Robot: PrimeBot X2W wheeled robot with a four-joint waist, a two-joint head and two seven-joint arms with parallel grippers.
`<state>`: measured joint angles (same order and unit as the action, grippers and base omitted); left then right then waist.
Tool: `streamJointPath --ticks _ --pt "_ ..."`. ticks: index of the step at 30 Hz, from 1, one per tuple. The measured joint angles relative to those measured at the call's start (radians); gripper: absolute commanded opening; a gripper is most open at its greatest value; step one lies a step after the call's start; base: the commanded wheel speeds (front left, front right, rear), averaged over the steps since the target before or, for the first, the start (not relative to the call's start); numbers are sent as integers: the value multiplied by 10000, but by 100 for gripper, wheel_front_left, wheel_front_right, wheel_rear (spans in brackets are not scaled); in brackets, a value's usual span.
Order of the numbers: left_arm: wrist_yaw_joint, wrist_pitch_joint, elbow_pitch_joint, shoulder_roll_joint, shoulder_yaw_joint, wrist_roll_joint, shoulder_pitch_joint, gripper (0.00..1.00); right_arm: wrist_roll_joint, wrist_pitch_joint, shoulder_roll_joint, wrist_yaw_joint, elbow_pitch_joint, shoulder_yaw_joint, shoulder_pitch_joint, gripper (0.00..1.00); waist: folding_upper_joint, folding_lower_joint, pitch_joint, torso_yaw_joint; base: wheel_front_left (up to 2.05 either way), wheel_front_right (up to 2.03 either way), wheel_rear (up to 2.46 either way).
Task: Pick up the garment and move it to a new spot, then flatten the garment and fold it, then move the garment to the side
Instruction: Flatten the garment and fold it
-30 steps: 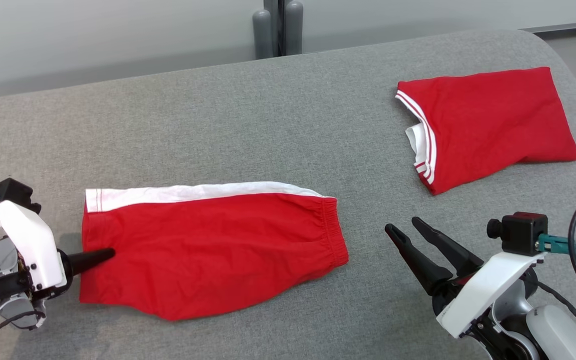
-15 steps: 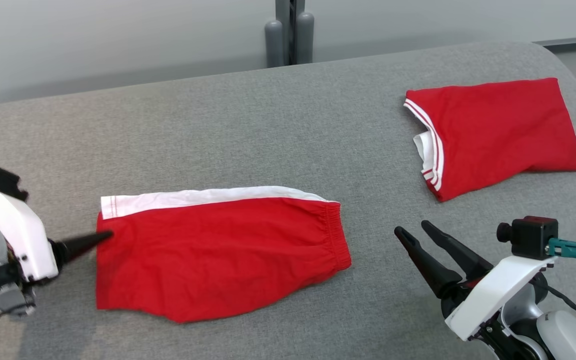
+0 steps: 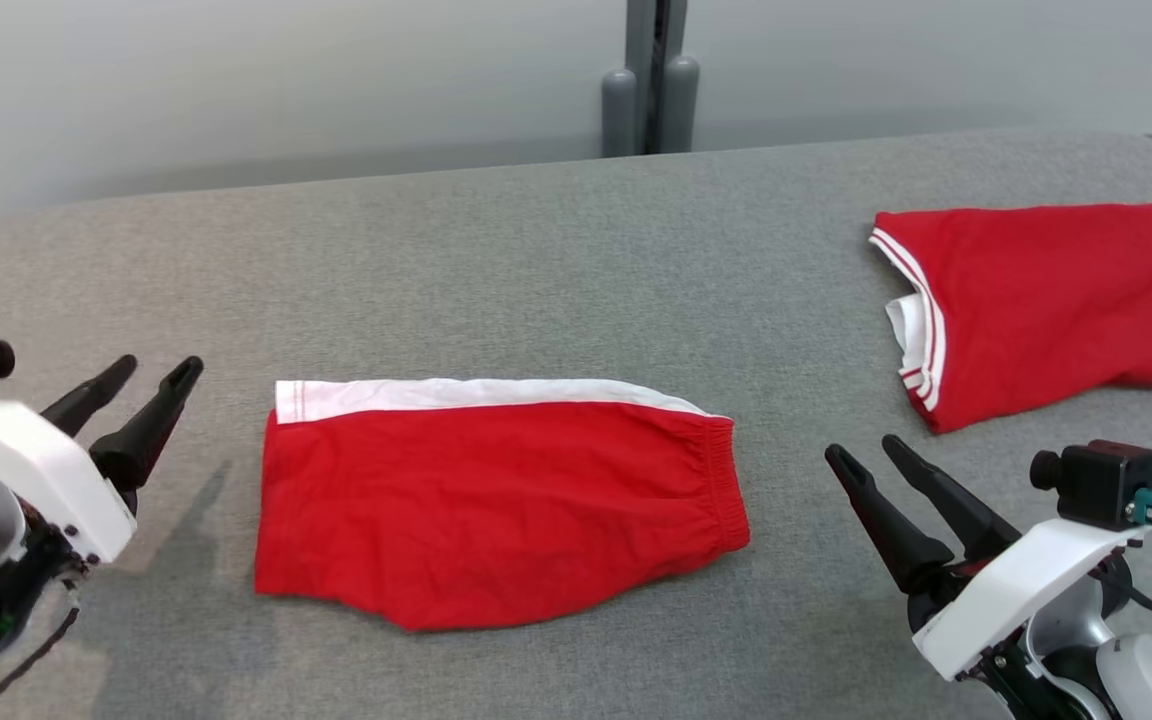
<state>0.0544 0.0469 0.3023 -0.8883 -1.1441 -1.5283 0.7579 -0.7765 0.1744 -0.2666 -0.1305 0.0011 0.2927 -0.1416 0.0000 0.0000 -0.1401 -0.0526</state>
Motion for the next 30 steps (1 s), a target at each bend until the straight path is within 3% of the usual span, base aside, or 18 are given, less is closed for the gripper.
streamJointPath --ticks 4,8,14,23,30 --pt "-1012 1645 -445 88 115 679 -615 100 161 -144 90 0 -125 -205 169 100 0 0 161 222 0 0 0" --pt "-1873 2109 -1039 426 673 1329 -1310 100 420 -443 142 0 -153 -462 484 100 0 0 336 429 0 0 0" --pt "-2752 2171 -2069 1361 3760 3382 -3090 100 1206 -1407 265 0 -280 -932 743 100 0 0 537 670 0 0 0" --pt "-2782 2167 -2972 2963 6794 6932 -5493 100 2905 -3053 1070 0 86 -1593 863 100 0 0 479 558 0 0 0" --pt "-2370 2167 -2986 4270 8240 8914 -6718 100 4029 -3923 1615 0 662 -2036 1035 100 0 0 556 464 0 0 0"
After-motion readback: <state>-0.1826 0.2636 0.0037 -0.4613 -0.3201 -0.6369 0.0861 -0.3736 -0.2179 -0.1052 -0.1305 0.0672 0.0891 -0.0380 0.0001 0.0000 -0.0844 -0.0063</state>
